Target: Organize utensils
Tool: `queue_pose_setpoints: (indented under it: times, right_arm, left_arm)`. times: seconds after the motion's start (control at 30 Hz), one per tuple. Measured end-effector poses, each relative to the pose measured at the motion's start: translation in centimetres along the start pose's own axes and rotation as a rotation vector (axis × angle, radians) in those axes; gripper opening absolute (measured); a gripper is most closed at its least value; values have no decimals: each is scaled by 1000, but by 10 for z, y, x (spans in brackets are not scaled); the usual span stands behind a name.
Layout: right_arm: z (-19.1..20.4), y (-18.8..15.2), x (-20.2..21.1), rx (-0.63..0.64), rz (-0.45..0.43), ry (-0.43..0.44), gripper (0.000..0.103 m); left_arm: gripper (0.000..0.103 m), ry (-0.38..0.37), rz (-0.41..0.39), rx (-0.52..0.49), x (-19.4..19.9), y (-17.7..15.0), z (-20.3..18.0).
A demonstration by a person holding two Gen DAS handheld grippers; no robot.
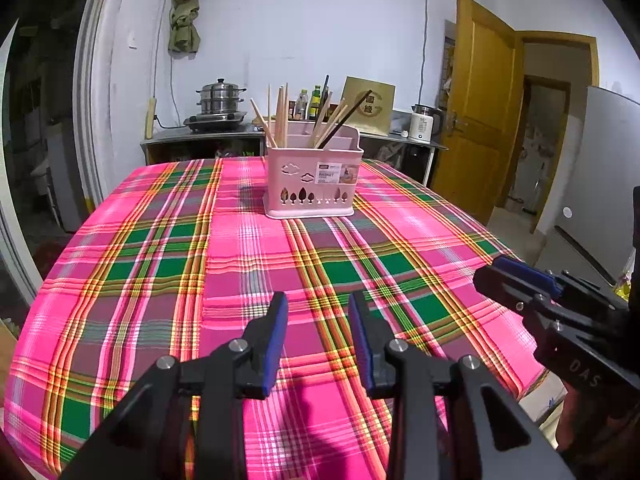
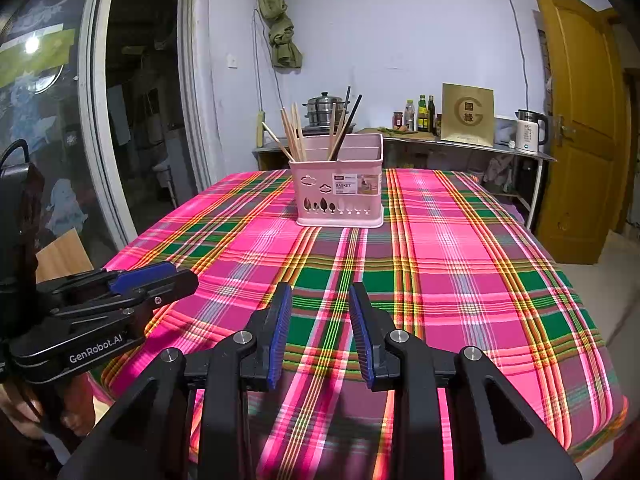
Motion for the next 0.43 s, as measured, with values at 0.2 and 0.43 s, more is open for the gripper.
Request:
queue_pose_setpoints:
  times: [0.2,0.43]
  right_arm:
    - [0,0,0,-1,1,1,30]
    - [0,0,0,-1,0,0,30]
  left_arm:
    - [33,2,0,-17,0,-3,-2]
    - [33,9,-11,-25,0,-1,-4]
Point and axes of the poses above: each gripper's, at about its wrist camera, not at the fingertips, and x roughly against the way its jaws point, z to its left, y to its top, the point moved 10 cm from there along -x, roughly the way its jaws point, and after that the axes turned 10 degrees about -z, right-handed, at the moved point
